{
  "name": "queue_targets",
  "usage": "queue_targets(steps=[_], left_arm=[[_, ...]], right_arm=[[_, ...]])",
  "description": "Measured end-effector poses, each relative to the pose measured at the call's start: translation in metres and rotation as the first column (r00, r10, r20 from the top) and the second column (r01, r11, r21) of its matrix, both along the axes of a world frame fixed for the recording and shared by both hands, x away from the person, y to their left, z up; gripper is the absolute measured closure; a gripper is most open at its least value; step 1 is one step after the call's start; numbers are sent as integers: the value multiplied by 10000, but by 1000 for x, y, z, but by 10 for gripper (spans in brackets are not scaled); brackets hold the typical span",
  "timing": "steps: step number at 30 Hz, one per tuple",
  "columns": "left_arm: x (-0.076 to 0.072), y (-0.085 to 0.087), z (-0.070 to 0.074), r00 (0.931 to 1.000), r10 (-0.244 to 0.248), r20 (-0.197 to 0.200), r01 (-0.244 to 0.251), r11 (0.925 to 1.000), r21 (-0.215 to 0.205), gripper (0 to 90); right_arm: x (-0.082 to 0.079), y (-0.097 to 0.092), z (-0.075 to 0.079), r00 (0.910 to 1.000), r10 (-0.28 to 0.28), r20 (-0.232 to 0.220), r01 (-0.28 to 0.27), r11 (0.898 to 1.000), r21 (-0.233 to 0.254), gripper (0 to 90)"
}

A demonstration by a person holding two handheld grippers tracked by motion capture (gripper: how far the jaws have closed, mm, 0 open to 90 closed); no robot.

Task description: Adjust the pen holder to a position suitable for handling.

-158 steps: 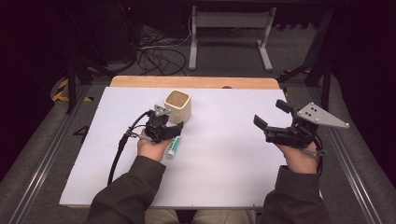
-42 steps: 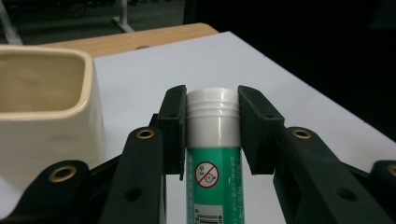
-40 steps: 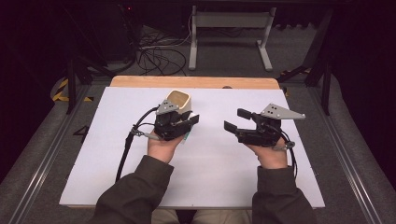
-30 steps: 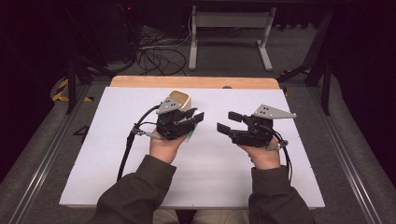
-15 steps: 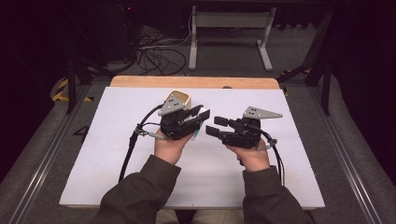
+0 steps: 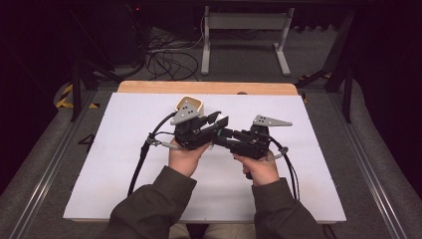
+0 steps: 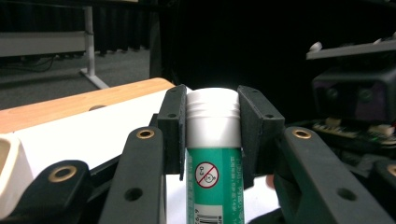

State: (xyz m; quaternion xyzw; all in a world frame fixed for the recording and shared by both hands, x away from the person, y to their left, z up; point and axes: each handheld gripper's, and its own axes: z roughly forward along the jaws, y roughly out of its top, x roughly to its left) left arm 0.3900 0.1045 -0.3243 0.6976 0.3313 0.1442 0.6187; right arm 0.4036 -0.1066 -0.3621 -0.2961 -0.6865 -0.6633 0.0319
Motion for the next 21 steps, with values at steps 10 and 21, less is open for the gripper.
queue_targets(steps=[10,21], left_arm=[[-3,-1,1,9997,-224,123,227,9993,-286,653],[-4,3,3,9993,-291,229,297,9992,-284,594]], right_arm=[[2,6,-5,9989,400,-226,-388,9979,511,610],[1,-1,-5,9994,-247,245,250,9996,-117,658]])
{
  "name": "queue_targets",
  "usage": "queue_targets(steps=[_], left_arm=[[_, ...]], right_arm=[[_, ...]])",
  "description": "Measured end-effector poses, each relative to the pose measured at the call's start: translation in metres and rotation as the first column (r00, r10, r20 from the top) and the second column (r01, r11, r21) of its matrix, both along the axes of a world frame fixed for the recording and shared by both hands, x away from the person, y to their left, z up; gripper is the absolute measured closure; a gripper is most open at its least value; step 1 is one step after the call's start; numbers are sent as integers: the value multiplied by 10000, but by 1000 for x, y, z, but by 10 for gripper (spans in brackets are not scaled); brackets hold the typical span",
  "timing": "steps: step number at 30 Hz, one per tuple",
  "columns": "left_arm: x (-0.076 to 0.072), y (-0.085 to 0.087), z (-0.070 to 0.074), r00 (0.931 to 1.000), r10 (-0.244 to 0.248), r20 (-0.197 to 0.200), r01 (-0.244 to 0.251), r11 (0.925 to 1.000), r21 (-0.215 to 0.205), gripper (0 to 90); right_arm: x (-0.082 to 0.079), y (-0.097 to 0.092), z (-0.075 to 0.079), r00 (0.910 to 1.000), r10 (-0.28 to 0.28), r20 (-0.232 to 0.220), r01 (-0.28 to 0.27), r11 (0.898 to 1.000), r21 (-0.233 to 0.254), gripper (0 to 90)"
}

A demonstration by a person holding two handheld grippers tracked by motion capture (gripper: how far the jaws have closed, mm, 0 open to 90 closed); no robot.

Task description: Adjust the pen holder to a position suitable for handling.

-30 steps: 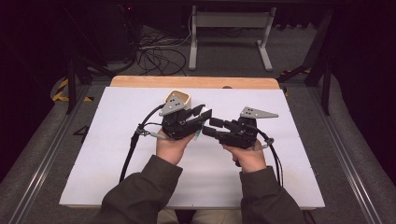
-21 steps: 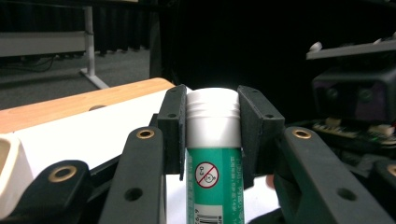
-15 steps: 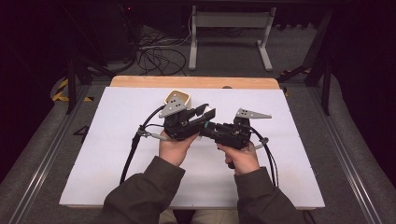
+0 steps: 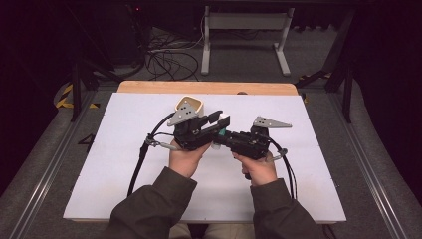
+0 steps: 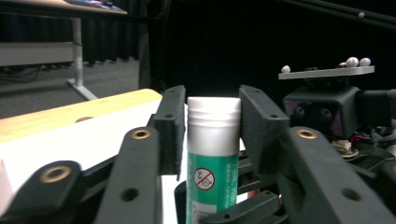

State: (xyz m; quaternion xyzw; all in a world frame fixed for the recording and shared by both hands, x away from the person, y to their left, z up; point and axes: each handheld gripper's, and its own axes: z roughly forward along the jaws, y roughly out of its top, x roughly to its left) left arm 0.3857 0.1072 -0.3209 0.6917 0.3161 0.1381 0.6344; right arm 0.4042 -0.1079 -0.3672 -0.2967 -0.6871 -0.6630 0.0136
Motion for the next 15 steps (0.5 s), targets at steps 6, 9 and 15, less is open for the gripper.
queue_targets(steps=[6,9,15], left_arm=[[-4,7,2,9994,252,223,-266,9977,628,476],[-6,12,3,9988,343,335,-372,9955,874,431],[-11,24,3,9976,511,467,-567,9902,1277,360]], right_arm=[[1,0,-2,9994,-282,201,291,9985,-453,659],[1,0,-2,9983,-440,379,463,9970,-617,659],[0,-3,1,9934,-751,872,829,9925,-898,659]])
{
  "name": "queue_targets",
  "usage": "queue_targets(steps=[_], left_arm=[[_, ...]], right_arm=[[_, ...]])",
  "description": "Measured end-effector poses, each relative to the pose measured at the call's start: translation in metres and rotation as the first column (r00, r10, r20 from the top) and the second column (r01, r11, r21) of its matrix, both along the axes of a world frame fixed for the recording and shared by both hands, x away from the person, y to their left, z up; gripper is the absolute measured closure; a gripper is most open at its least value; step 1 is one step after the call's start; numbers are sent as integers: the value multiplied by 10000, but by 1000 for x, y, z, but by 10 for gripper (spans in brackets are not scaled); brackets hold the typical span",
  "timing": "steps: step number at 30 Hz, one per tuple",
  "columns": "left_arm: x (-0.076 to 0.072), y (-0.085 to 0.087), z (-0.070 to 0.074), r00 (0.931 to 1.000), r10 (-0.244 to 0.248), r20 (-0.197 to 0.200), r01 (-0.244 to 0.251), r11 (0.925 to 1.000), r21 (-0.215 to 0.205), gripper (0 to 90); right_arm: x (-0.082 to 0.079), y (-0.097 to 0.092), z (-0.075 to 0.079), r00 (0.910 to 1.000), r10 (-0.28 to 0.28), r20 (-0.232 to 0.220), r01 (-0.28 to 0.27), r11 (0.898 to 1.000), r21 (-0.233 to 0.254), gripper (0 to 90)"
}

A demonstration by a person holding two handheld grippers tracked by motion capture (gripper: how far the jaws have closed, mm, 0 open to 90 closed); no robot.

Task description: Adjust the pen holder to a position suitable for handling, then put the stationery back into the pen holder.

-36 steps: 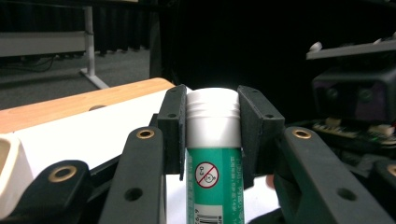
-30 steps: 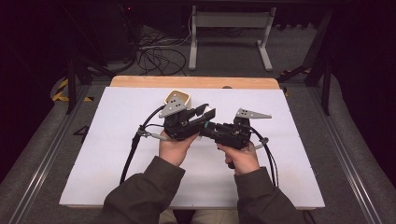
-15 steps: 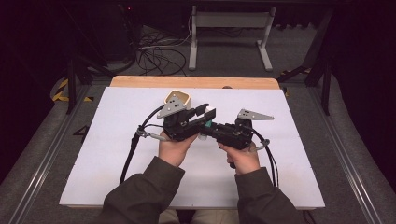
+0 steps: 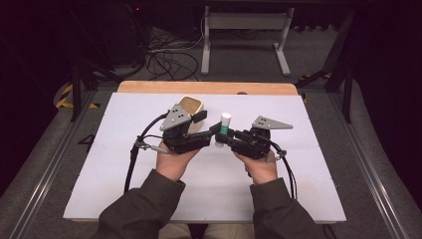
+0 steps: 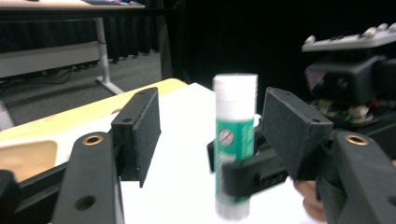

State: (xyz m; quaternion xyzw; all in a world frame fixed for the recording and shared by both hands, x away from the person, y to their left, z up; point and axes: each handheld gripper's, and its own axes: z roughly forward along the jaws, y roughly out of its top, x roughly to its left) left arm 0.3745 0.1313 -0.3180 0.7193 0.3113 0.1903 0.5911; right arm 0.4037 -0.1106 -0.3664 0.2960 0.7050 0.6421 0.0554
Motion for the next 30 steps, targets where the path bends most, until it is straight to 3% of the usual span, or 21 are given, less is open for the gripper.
queue_targets(steps=[10,25,30], left_arm=[[-5,27,-7,9991,404,86,-407,9984,394,251],[-12,65,-23,9970,771,53,-773,9947,677,203],[-15,73,-27,9960,862,256,-881,9924,863,166]], right_arm=[[-3,0,3,9945,-486,930,558,9956,-759,660],[-6,6,6,9821,-757,1724,1006,9849,-1406,659],[-6,7,6,9762,-901,1974,1216,9806,-1540,659]])
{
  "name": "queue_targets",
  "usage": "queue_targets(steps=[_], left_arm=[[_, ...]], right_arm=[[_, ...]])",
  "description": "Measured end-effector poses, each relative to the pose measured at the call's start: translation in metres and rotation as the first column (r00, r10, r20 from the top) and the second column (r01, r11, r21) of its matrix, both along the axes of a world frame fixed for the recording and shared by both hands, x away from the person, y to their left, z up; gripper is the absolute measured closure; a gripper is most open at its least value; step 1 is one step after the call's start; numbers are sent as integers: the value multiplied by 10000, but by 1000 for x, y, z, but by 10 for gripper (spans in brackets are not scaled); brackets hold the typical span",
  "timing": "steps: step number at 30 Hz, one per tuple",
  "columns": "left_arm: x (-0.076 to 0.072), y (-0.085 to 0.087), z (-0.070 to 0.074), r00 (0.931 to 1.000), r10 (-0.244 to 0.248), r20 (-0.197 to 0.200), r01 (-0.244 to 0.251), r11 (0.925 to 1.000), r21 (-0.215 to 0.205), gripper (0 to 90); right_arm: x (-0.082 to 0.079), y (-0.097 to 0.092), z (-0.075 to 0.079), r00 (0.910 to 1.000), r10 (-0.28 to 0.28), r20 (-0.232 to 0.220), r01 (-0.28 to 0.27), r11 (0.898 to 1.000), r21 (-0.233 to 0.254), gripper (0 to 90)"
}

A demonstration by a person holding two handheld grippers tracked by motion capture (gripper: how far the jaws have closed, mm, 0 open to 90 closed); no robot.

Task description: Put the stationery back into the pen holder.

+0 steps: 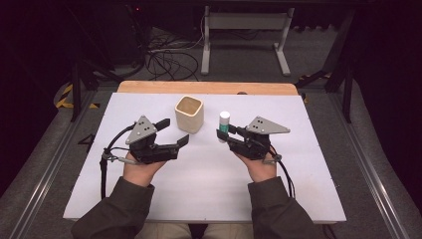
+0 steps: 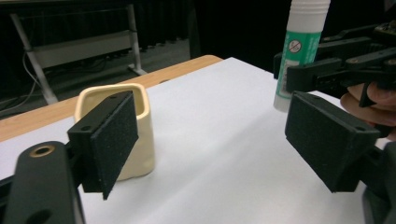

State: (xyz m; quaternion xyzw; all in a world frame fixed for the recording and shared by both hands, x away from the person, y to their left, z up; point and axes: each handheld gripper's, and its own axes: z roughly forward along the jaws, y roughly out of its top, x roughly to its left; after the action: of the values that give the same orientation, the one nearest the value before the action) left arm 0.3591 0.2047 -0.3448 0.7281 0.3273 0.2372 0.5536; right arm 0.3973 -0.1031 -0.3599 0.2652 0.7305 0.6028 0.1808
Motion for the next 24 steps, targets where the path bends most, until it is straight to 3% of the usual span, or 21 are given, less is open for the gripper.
queue_targets(steps=[11,17,24], left_arm=[[-2,18,-5,9998,30,206,-31,10000,47,107],[-4,28,-7,9993,189,315,-194,9997,154,86],[-5,35,-8,9992,313,265,-313,9995,-8,83]], right_arm=[[2,6,-1,9983,-347,465,362,9988,-315,659],[5,13,4,9958,-464,783,484,9985,-238,659],[15,24,11,9902,-624,1248,630,9980,-15,659]])
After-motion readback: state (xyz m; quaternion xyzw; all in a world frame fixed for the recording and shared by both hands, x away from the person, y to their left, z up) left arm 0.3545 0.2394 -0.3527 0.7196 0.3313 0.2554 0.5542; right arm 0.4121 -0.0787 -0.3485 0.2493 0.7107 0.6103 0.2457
